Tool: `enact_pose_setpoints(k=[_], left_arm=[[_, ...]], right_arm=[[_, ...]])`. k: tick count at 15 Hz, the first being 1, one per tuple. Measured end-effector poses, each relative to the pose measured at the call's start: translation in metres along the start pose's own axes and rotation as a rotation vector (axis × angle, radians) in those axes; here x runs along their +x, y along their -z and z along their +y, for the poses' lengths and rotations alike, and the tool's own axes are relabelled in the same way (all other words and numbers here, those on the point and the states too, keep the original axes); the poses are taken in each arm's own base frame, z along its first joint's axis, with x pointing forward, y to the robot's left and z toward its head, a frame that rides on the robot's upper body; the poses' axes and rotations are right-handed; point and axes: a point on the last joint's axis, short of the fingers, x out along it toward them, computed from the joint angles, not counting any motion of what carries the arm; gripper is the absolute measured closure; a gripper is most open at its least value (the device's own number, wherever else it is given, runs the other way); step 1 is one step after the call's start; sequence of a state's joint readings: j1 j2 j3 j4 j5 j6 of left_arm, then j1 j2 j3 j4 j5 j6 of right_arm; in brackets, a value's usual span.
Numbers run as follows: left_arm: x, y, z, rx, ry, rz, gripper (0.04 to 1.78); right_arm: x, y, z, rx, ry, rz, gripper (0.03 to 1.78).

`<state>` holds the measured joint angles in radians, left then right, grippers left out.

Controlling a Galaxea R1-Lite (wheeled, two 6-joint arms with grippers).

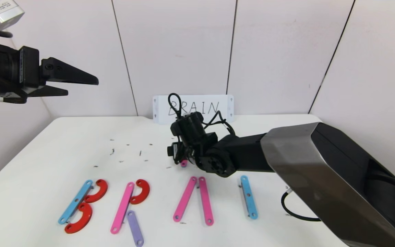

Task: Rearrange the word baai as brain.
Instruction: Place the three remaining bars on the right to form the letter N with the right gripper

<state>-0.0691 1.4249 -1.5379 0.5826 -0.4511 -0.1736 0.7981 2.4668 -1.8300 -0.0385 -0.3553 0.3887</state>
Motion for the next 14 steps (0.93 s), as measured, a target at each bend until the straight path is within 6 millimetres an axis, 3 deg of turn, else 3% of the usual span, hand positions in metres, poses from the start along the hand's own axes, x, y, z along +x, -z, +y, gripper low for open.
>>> enact_pose_setpoints(k=[9, 12, 14], left_arm=[[0.003, 0.001, 0.001, 0.002, 0.002, 0.010, 0.09], [0.005, 0.003, 0.002, 0.017, 0.004, 0.020, 0.09], [0.006, 0.003, 0.002, 0.019, 0.004, 0.024, 0.09]], right_arm=[[0.023, 0.016, 0.001, -0.014, 0.027, 0.014, 0.08], [0.028, 0.016, -0.001, -0.015, 0.037, 0.008, 0.27], [0.028, 0.018, 0.000, -0.017, 0.037, 0.010, 0.53]])
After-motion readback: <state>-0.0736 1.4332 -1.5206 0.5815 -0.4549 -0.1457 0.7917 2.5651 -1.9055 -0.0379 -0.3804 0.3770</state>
